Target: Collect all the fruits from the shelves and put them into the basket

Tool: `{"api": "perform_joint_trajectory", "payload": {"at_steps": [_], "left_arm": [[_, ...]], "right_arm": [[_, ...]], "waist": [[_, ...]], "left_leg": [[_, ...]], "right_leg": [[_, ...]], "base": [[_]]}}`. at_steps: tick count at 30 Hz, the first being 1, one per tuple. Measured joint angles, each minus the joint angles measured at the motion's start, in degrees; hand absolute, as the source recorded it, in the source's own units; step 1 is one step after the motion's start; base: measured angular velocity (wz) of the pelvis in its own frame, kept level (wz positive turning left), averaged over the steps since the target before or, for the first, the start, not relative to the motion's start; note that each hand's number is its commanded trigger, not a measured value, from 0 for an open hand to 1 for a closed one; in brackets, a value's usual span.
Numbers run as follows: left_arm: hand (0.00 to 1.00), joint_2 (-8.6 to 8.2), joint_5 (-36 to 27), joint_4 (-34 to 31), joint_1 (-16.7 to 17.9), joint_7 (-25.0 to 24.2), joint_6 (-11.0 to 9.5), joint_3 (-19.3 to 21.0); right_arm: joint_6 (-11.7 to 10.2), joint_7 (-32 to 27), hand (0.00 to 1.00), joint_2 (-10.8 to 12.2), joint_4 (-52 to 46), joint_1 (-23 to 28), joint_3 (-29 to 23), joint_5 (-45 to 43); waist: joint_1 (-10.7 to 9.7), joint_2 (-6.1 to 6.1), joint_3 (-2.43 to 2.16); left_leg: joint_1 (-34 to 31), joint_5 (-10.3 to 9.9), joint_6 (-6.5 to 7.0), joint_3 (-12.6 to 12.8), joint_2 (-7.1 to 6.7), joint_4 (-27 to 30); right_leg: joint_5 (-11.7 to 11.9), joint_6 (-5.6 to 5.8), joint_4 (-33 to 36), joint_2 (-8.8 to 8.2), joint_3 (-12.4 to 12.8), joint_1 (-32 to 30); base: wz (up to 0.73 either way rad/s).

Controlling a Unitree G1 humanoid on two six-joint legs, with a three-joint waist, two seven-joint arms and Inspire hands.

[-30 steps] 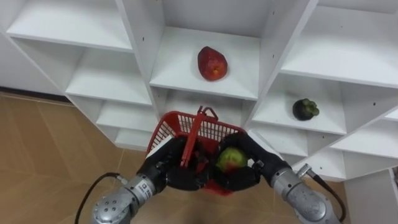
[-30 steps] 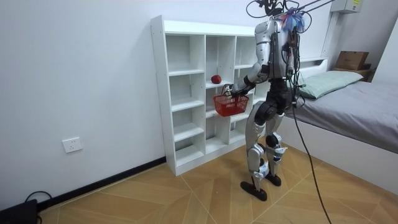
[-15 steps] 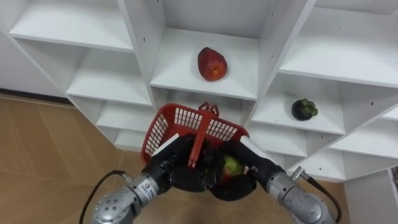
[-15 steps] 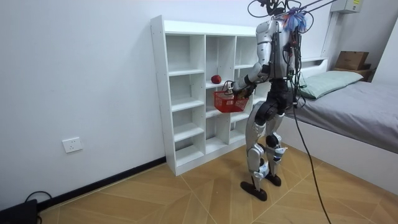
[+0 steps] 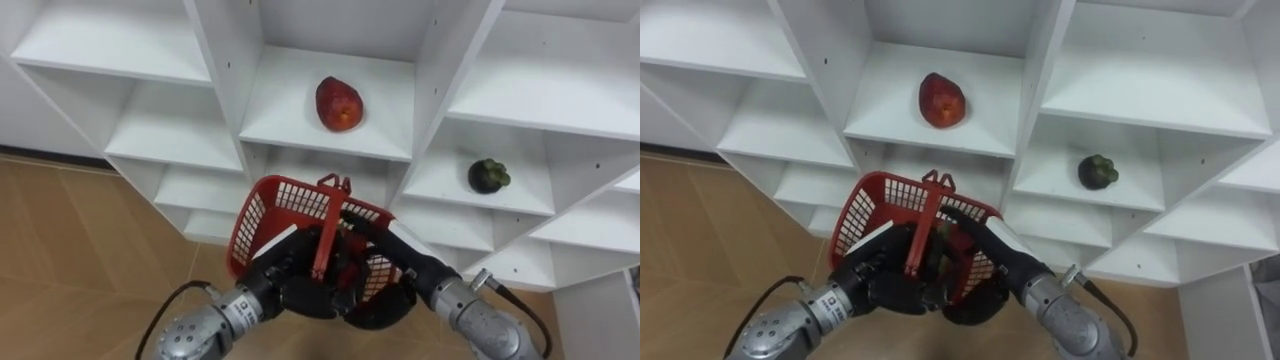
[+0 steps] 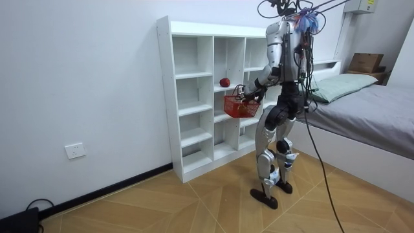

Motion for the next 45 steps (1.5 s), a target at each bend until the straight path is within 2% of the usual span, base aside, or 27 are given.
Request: {"api": "perform_joint_trajectory", "payload": {"at_steps": [14, 19, 25, 30, 37, 41, 43, 45], "left_arm": [[1.00, -0.12, 0.20, -0.03, 0.73, -0.19, 0.45, 0.05], [1.00, 0.72, 2.57, -0.04, 1.66, 0.31, 0.42, 0.50], [1.00, 1.97, 4.81, -0.01, 3.63, 4.72, 0.42, 1.09], [1.00, 1.76, 5.26, -0.02, 4.02, 8.13, 0.42, 2.95], [1.00, 1.81, 5.54, 0.07, 3.93, 13.81, 0.27, 3.07], [1.00, 1.75, 5.57, 1.65, 3.89, 15.43, 0.25, 3.10], [1.00, 1.36, 5.77, 3.28, 3.89, 16.13, 0.24, 4.06], [1.00, 1.01, 6.24, 4.57, 3.89, 16.58, 0.20, 4.76]], "right_arm": [[0.00, -0.62, 0.00, -0.32, -0.72, 0.37, 1.58, 0.00], [-0.22, -1.53, 0.00, -0.18, -1.45, 0.95, 2.18, 0.28], [-0.19, -1.70, 0.00, -0.60, -0.65, 2.09, 2.19, 1.69], [-0.20, -1.41, 0.00, -0.57, -0.67, 2.83, 2.16, 3.06], [-0.22, -1.36, 0.00, -0.75, -1.98, 2.83, 2.18, 3.07], [-0.07, -1.35, 0.00, -0.81, -3.20, 3.10, 2.36, 3.21], [0.01, -1.27, 0.00, -0.58, -6.26, 3.64, 2.32, 3.19], [-0.02, -1.24, 0.00, -0.46, -7.74, 3.98, 2.31, 3.20]], "waist": [[0.56, 0.23, -0.11], [0.82, 0.36, -0.18], [0.76, 0.49, -0.11], [0.69, 0.44, -0.12], [0.71, 0.31, -0.13], [0.76, 0.22, -0.10], [0.73, -0.26, 0.18], [0.74, -0.72, 0.23]], "left_leg": [[0.84, 0.00, 0.00, -0.03, -0.01, -0.72], [1.36, 0.01, 0.00, 0.00, 0.01, -0.52], [4.09, -0.02, -0.04, -0.19, 0.02, -1.93], [4.79, 0.10, -0.19, -0.86, -0.05, -2.30], [6.69, 0.15, -0.26, -0.69, -0.21, -3.37], [7.18, 0.16, -0.27, -0.18, -0.20, -3.84], [7.46, 0.16, -0.27, 0.17, -0.10, -3.98], [7.86, 0.15, -0.28, 0.16, -0.09, -4.13]], "right_leg": [[-0.10, -0.05, -0.21, -0.03, -0.14, 0.72], [-0.10, -0.05, -0.21, 0.01, -0.09, 1.13], [-0.11, -0.05, -1.39, 0.18, -0.20, 4.08], [-0.11, -0.04, -2.24, 0.40, -0.31, 5.10], [-0.12, 0.01, -3.62, 0.47, -0.29, 7.01], [-0.11, 0.03, -3.82, 0.45, -0.14, 7.28], [-0.11, 0.03, -3.81, 0.49, -0.11, 7.41], [-0.11, 0.03, -4.08, 0.54, -0.09, 7.93]], "base": [[0.00], [0.00], [0.01], [0.06], [0.00], [-0.03], [-0.05], [0.00]]}}
